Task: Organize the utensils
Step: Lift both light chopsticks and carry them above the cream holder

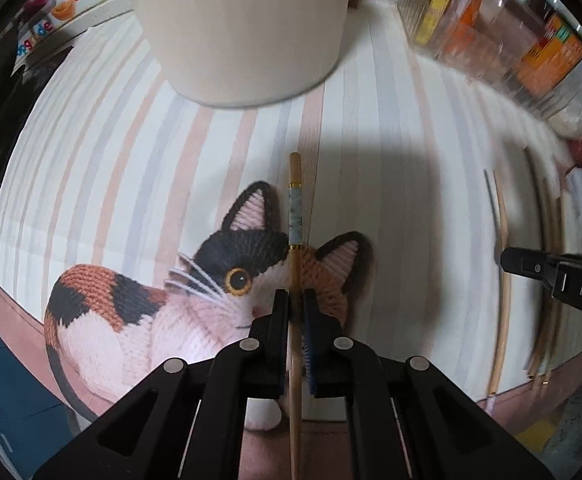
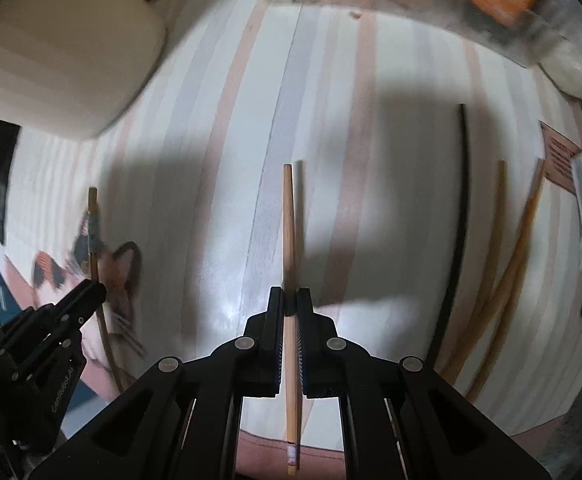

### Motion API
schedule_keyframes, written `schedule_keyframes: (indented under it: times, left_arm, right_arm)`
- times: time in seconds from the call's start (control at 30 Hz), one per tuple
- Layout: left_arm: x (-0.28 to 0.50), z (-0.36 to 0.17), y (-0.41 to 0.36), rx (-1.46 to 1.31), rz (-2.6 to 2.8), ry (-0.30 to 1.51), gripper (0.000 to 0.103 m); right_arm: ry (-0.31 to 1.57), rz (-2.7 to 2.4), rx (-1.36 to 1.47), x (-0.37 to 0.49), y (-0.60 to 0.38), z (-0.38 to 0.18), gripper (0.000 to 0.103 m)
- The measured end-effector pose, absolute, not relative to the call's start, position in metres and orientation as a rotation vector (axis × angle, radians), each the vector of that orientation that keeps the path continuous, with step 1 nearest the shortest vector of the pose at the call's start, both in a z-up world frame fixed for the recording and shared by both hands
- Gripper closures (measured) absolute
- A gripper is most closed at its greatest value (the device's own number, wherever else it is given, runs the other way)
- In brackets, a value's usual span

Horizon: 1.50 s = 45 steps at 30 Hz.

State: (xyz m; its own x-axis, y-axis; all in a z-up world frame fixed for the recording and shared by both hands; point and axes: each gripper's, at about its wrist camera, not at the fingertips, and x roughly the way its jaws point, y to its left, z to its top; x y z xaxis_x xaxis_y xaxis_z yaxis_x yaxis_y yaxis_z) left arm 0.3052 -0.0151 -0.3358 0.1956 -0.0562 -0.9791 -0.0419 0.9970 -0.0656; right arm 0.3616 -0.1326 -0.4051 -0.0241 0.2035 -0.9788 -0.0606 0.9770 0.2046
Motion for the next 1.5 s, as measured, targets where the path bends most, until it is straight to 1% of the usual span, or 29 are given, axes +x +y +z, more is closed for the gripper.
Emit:
schedule_keyframes:
  times: [0.17, 0.4, 0.5, 0.57, 0.7, 0.77, 0.97, 1.1, 1.17, 1.27, 1.5]
  left_arm:
    - [0.298, -0.294, -0.013, -0.069, -0.026, 1.264, 0.099]
    - [0.291, -0.257, -0.005, -0.096, -0.050, 1.167, 0.099]
    - [0.292, -0.234, -0.008, -0.104, -0.060, 1.108, 0.099]
    - [0.295, -0.212, -0.009, -0.106, -0.066, 1.051, 0.099]
    - [0.303, -0.171, -0.011, -0.135, -0.084, 0.952, 0.099]
    - [0.308, -0.144, -0.011, -0.150, -0.095, 0.888, 0.099]
    - [0.334, -0.046, 0.003, -0.214, -0.132, 0.694, 0.099]
    - [0.359, 0.001, 0.020, -0.222, -0.104, 0.591, 0.099]
    - [0.371, 0.012, 0.029, -0.222, -0.083, 0.564, 0.099]
    - [0.394, 0.023, 0.042, -0.217, -0.052, 0.537, 0.099]
    - [0.444, 0.007, 0.061, -0.235, -0.026, 0.571, 0.099]
  right_arm:
    - [1.461, 0.235, 0.121, 0.352, -0.142, -0.372, 0.097]
    - [1.298, 0.264, 0.143, 0.340, -0.148, -0.324, 0.097]
    - [1.213, 0.279, 0.156, 0.339, -0.150, -0.295, 0.097]
    - [1.164, 0.287, 0.164, 0.339, -0.154, -0.279, 0.097]
    - [1.022, 0.305, 0.185, 0.346, -0.156, -0.229, 0.098]
    - [0.965, 0.311, 0.199, 0.351, -0.157, -0.209, 0.098]
    - [0.781, 0.351, 0.237, 0.381, -0.157, -0.119, 0.098]
    - [0.700, 0.372, 0.243, 0.398, -0.151, -0.074, 0.098]
    - [0.678, 0.393, 0.244, 0.410, -0.144, -0.053, 0.098]
    - [0.669, 0.413, 0.234, 0.426, -0.129, -0.039, 0.098]
    - [0.727, 0.448, 0.220, 0.459, -0.098, -0.046, 0.098]
